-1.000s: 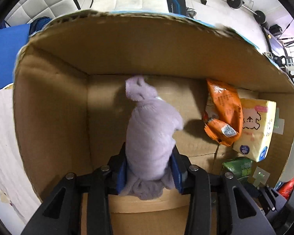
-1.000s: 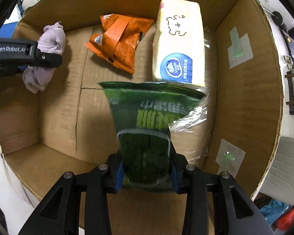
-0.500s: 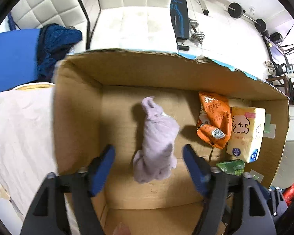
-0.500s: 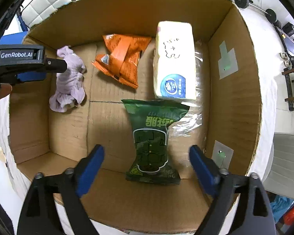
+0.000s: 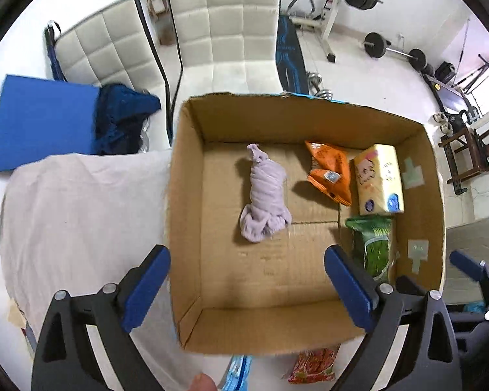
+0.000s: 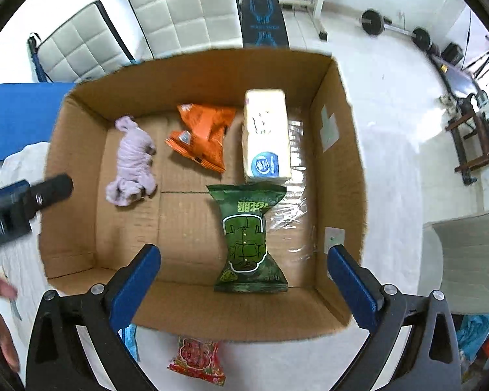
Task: Organize soft objects
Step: 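Grasp the red candy bag with the right gripper while the left grasps the blue ice-pop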
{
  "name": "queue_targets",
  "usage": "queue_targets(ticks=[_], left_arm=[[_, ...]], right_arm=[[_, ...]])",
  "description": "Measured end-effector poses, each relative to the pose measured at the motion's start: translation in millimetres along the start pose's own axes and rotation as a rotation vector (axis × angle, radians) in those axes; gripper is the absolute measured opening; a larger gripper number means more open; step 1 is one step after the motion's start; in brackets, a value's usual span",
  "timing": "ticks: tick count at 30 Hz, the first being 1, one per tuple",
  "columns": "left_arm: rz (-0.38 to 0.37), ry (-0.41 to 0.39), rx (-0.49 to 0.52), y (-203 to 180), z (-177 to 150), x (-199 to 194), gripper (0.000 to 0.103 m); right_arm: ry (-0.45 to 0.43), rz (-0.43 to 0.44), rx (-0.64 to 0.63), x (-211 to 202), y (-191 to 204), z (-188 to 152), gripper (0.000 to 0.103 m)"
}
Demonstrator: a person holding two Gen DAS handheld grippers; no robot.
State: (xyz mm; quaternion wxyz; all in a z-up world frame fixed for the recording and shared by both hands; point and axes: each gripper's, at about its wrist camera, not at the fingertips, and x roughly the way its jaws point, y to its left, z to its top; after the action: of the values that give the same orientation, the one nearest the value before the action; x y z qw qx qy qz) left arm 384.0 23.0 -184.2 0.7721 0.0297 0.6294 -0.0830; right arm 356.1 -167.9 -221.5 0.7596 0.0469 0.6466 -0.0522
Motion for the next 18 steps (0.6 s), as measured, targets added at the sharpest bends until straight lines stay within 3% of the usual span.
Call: queue_targets(ticks=[8, 18], left_arm=[[0.014, -0.103, -0.004, -3, -34, -54, 0.097], [0.019, -0.195, -0.036, -6, -75, -111, 0.097]], right_arm=[[-0.099, -0.002, 0.013, -56, 7, -27, 0.103], [-0.148, 0.058, 0.053, -112, 1, -68, 0.103]])
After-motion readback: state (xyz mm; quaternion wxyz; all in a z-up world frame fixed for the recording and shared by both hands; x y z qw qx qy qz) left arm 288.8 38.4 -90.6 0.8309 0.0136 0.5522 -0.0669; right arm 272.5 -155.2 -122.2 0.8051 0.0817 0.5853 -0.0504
